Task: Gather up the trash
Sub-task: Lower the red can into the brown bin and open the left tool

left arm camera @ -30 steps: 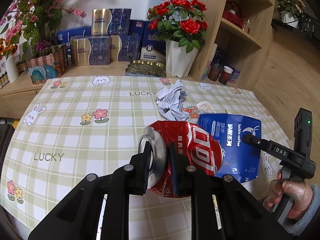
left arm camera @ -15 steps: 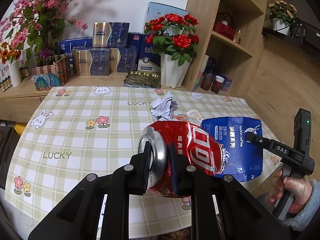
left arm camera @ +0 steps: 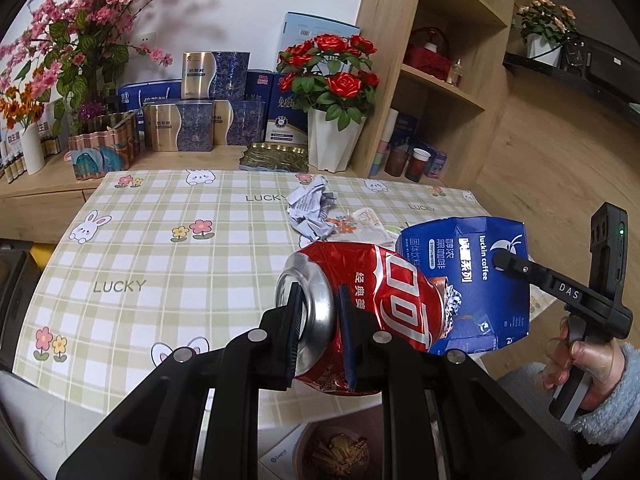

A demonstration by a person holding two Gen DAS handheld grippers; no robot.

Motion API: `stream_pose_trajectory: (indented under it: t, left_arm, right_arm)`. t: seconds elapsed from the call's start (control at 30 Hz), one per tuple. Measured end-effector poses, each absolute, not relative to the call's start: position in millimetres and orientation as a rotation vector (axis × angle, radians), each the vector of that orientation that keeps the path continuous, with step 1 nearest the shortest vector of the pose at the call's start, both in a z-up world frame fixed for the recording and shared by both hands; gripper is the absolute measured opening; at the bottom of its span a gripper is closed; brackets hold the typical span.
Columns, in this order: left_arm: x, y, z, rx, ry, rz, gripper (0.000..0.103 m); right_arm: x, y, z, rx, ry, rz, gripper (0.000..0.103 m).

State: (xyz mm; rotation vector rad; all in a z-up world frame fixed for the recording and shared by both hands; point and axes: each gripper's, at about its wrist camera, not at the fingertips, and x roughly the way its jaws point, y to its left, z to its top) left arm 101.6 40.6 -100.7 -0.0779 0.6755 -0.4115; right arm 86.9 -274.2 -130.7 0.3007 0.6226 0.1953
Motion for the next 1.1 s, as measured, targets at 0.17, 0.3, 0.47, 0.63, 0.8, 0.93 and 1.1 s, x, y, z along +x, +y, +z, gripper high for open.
stream_pose_trajectory:
  t: [0.17, 0.3, 0.47, 0.63, 0.8, 0.93, 1.1]
  left_arm:
    - [80.8, 35.8, -99.5, -0.076, 0.674, -0.422, 0.017]
    - [68.2, 31.8, -101.5, -0.075, 0.682, -0.429, 0.017]
    - [55.4, 26.9, -106.3, -0.072, 0.697, -0.437, 0.017]
    - [45.4, 21.6, -115.4, -0.053, 0.713, -0.449, 0.017]
    - [36.9, 16.1, -134.0, -0.025, 0.746, -0.469, 0.017]
    - [33.1, 11.4, -156.4, -0.018, 0.802, -0.485, 0.017]
    - [29.6, 5.3, -189.6, -0.03, 0.882, -0.496, 0.017]
  right_arm:
    - [66.7, -280.5, -127.1, 0.301, 0.611, 0.188, 0.042]
    - [53.6, -286.8, -127.3, 0.303, 0.607, 0.184, 0.042]
    - [42.6, -294.6, -126.1, 0.318, 0.597, 0.178, 0.042]
    - [35.6, -297.6, -125.2, 0.301, 0.583, 0.179, 0.042]
    - [31.0, -294.5, -129.1, 0.271, 0.578, 0.189, 0.042]
    - [30.4, -293.7, -136.3, 0.27, 0.589, 0.193, 0.042]
    - [33.2, -296.4, -146.5, 0.277, 0.615, 0.188, 0.042]
